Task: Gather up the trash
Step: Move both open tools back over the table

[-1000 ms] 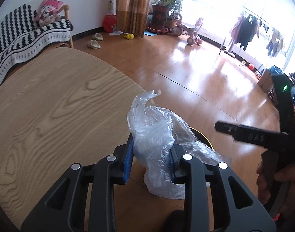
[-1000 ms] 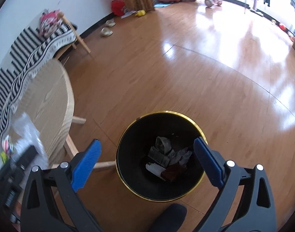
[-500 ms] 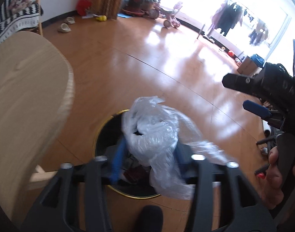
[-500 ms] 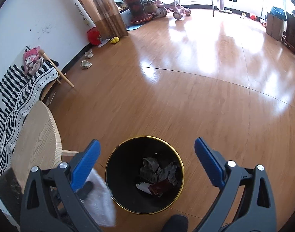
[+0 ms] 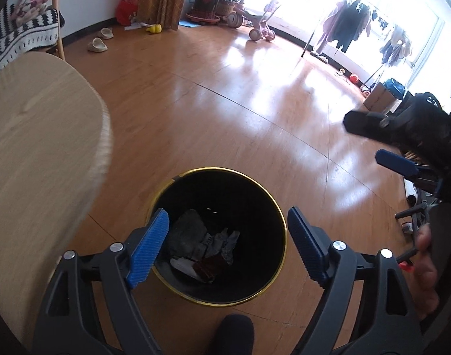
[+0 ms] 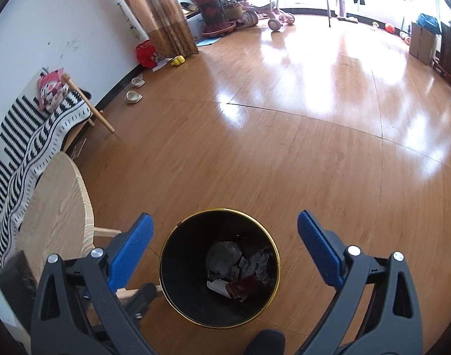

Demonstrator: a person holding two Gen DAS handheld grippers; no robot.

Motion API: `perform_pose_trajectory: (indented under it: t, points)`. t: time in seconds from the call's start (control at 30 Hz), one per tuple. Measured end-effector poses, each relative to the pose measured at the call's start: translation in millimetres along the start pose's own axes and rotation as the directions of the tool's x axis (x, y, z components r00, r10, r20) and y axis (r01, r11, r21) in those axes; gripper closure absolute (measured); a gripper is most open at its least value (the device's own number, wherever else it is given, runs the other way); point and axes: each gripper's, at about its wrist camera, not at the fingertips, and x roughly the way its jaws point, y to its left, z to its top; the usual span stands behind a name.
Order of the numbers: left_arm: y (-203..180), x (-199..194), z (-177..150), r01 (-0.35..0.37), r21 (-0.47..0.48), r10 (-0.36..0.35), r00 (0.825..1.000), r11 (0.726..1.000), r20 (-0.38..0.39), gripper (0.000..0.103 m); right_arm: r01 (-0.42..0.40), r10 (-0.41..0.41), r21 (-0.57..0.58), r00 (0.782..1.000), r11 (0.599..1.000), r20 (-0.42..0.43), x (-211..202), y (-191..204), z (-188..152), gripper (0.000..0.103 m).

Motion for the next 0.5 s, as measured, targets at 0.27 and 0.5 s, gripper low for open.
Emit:
perform_pose_trajectory:
  t: [0.27, 0.5]
  points:
    - [64.7, -98.9, 1.5, -0.13, -0.037, 0.134, 0.979, 0.991, 0.151, 0.01, -0.045, 0.044, -0.12, 0.999, 0.992, -0.009, 0.6, 65.6, -6.8, 0.009]
    - [182.2, -205.3, -22.0, -0.312, -0.23, 0.362, 0.905, 0.922, 0.222, 0.01, -0.174, 0.166, -0.305, 0.985, 0.936, -0.053, -4.0, 193.3, -33.0, 0.009]
